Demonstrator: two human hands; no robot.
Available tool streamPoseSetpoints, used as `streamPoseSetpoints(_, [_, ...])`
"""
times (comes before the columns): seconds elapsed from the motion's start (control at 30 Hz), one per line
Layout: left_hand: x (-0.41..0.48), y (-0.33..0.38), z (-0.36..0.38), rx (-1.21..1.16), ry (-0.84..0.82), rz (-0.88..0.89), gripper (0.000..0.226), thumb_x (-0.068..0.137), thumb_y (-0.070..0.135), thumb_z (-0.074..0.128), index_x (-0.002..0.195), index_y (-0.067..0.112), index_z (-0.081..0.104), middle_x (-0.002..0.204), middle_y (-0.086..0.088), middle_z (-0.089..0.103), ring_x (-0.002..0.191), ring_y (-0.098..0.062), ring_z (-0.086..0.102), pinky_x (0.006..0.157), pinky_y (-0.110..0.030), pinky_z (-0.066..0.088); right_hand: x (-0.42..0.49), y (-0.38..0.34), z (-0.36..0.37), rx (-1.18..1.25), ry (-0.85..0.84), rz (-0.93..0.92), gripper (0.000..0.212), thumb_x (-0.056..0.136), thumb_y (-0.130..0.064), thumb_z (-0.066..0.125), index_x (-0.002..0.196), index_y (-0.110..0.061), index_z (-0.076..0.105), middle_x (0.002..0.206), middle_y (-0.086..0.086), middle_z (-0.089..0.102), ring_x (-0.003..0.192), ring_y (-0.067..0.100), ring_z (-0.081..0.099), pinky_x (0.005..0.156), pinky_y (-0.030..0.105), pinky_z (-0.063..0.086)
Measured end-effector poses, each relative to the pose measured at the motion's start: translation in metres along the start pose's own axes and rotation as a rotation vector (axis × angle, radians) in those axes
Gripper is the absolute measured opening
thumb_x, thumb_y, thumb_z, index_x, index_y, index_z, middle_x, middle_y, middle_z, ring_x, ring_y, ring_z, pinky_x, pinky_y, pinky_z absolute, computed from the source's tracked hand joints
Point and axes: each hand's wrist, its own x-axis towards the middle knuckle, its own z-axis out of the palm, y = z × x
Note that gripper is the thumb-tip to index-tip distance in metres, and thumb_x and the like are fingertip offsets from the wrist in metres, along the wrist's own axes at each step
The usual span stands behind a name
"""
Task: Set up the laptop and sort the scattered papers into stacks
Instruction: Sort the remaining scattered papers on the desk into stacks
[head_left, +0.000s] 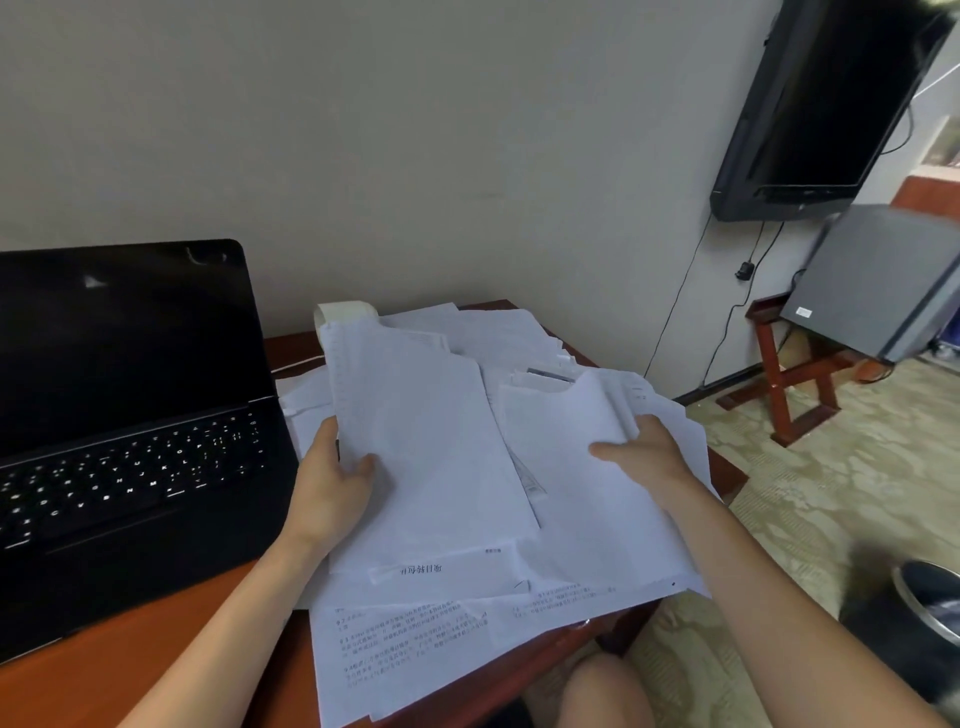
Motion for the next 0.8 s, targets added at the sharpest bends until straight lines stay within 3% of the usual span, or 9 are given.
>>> streamPoseSetpoints(0.07, [0.000,0.000,-0.002,-0.015,0.018,0.007,0.044,0.098,-0.001,0.062,0.137,0.019,0.054,0.116,0.021,0.062,0.111,-0.011,0.062,0.097,-0.028,0.049,-0.002,0.003,-0.003,0.243,-0.032,-0.041,0.056,0.080,-0.019,0.081,0.130,-0.011,0.059,0.127,0.008,0.067,0.103,0.027,0.068,0.081,0.037,0.055])
streamPoseSetpoints(0.17, [-0.001,0.000,-0.008,-0.054,0.067,0.022,0.045,0.099,-0.004,0.057,0.136,0.021,0.053,0.119,0.020,0.062,0.116,-0.014,0.061,0.100,-0.035,0.048,-0.014,0.001,-0.014,0.532,-0.077,-0.095,0.028,0.089,-0.010,0.074,0.116,-0.012,0.068,0.110,0.007,0.076,0.092,0.024,0.074,0.074,0.034,0.057])
streamPoseSetpoints(0.27, [-0.001,-0.001,-0.016,-0.073,0.099,0.014,0.048,0.100,-0.004,0.055,0.142,0.019,0.052,0.129,0.005,0.063,0.119,-0.018,0.060,0.099,-0.037,0.049,-0.024,-0.001,-0.026,0.726,-0.099,-0.097,0.024,0.092,-0.011,0.071,0.116,-0.015,0.069,0.104,0.003,0.078,0.088,0.022,0.075,0.070,0.034,0.058])
streamPoseSetpoints(0.37, [-0.003,0.000,-0.022,-0.067,0.119,0.005,0.050,0.099,-0.005,0.053,0.144,0.017,0.051,0.129,0.001,0.060,0.117,-0.019,0.058,0.093,-0.034,0.046,-0.030,-0.003,-0.034,0.826,-0.157,-0.100,0.028,0.092,-0.014,0.071,0.120,-0.018,0.070,0.112,0.004,0.076,0.097,0.025,0.074,0.079,0.038,0.058])
streamPoseSetpoints(0.57, [-0.006,0.006,-0.022,-0.194,0.036,-0.086,0.045,0.100,-0.004,0.056,0.133,0.027,0.056,0.123,0.004,0.069,0.112,-0.018,0.068,0.094,-0.041,0.056,-0.041,-0.022,-0.024,0.875,-0.290,-0.114,0.028,0.094,-0.020,0.068,0.123,-0.019,0.069,0.114,0.004,0.076,0.100,0.024,0.073,0.079,0.036,0.058])
streamPoseSetpoints(0.7, [-0.012,0.007,-0.016,-0.271,-0.067,-0.160,0.041,0.103,0.002,0.056,0.135,0.028,0.058,0.119,0.005,0.075,0.108,-0.021,0.074,0.097,-0.049,0.058,-0.045,-0.037,0.010,0.732,-0.328,-0.192,0.029,0.094,-0.014,0.069,0.122,-0.016,0.067,0.113,0.003,0.076,0.103,0.023,0.073,0.086,0.038,0.058])
streamPoseSetpoints(0.8, [-0.014,0.006,-0.013,-0.307,-0.135,-0.167,0.033,0.107,0.012,0.055,0.135,0.029,0.058,0.121,0.006,0.076,0.109,-0.021,0.074,0.098,-0.050,0.057,-0.044,-0.048,0.045,0.542,-0.250,-0.233,0.051,0.076,-0.026,0.080,0.122,-0.012,0.063,0.110,0.003,0.076,0.100,0.025,0.074,0.084,0.039,0.060])
